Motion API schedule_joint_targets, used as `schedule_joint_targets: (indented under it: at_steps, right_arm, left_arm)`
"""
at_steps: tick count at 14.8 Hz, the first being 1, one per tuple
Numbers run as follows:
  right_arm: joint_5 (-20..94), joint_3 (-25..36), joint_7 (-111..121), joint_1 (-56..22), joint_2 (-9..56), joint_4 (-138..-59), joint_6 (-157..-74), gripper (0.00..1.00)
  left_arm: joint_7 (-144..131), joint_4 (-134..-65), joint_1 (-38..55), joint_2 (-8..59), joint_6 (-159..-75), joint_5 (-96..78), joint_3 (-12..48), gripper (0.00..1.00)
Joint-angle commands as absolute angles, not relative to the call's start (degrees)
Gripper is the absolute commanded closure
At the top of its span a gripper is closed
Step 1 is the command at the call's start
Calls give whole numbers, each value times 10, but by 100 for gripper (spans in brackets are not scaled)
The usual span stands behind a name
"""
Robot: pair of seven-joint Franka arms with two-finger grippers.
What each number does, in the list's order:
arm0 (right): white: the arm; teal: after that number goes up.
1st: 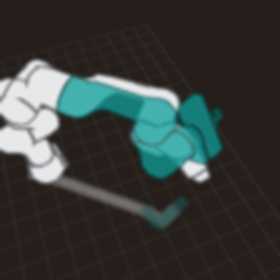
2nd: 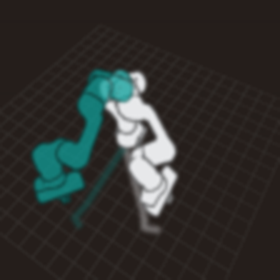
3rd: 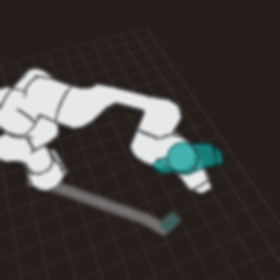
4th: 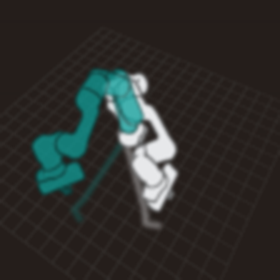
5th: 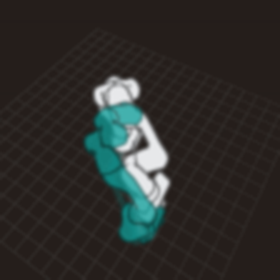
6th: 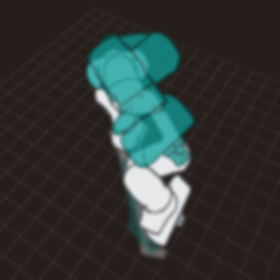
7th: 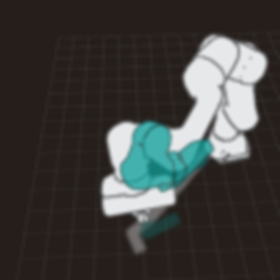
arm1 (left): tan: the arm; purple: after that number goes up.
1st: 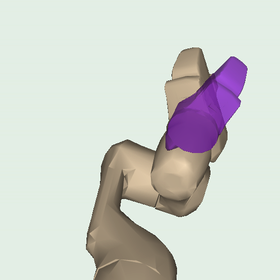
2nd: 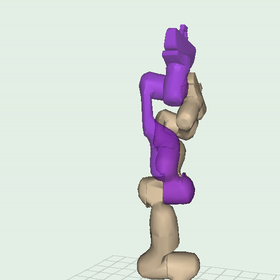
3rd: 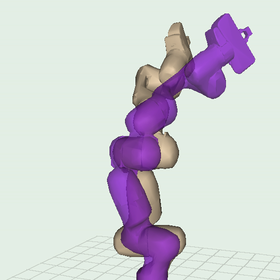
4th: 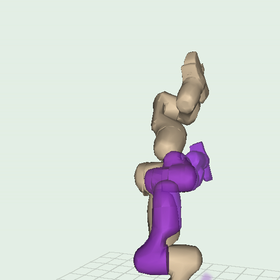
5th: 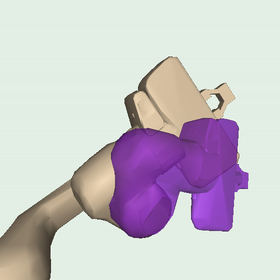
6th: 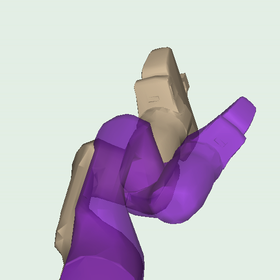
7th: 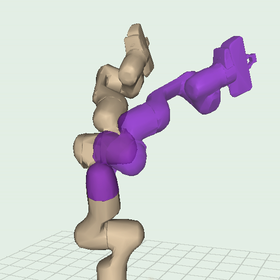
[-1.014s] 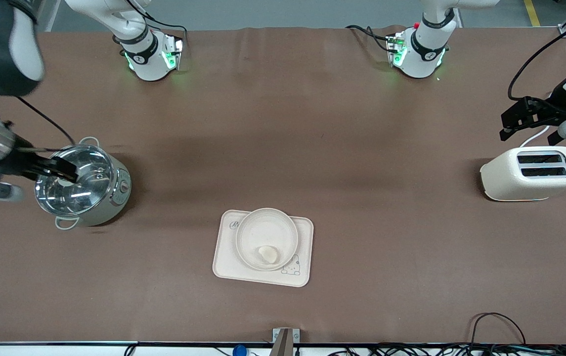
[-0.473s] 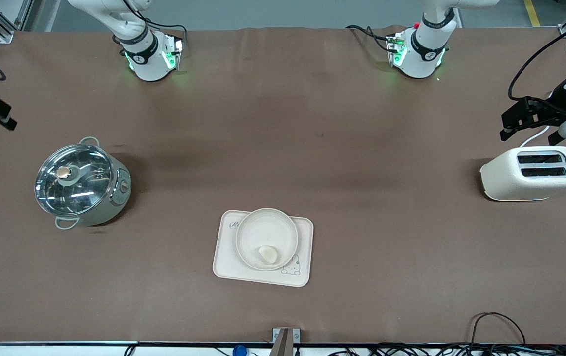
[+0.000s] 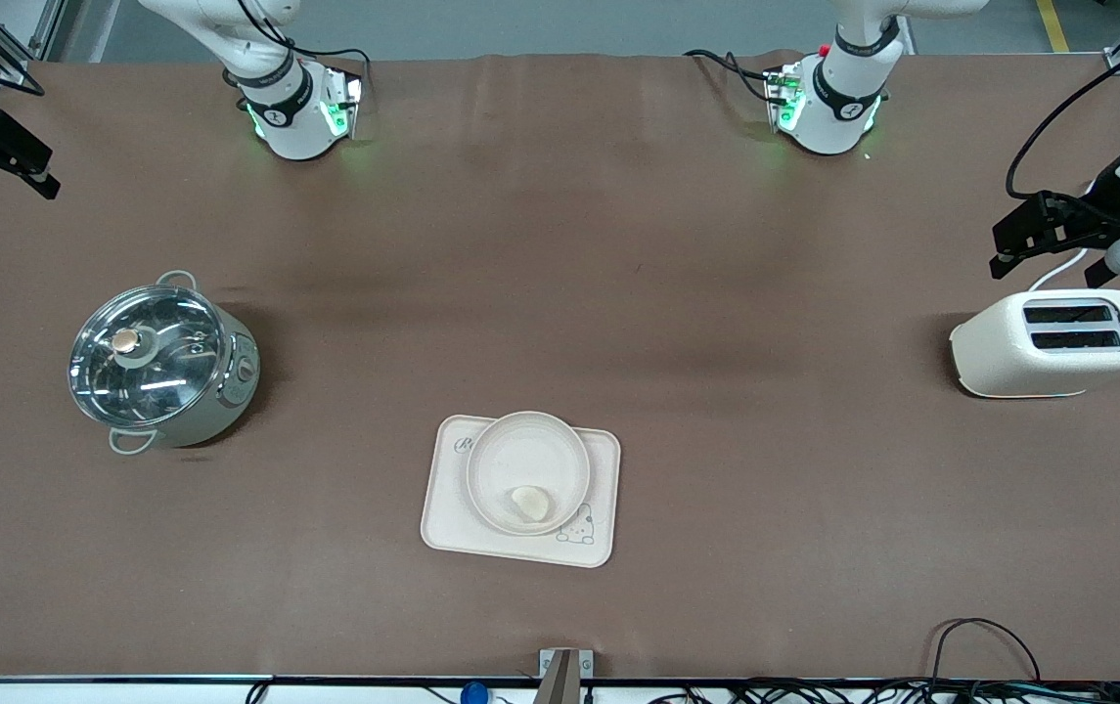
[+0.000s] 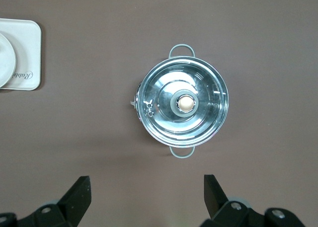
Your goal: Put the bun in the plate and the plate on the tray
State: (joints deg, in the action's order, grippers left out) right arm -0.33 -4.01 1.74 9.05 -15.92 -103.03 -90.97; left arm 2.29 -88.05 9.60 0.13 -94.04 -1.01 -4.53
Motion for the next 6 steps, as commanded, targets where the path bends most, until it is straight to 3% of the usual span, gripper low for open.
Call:
schedule_joint_targets:
  at_steps: [1,6]
  right_arm:
    - [-7,-48,19,103,-168,-1040,-915,0]
    - [-6,-50,13,101,-128,-976,-911,0]
  left_arm:
    - [32,-867,95,6,-933,-16,-48,0]
    - [27,-865,95,7,-933,-13,-49,0]
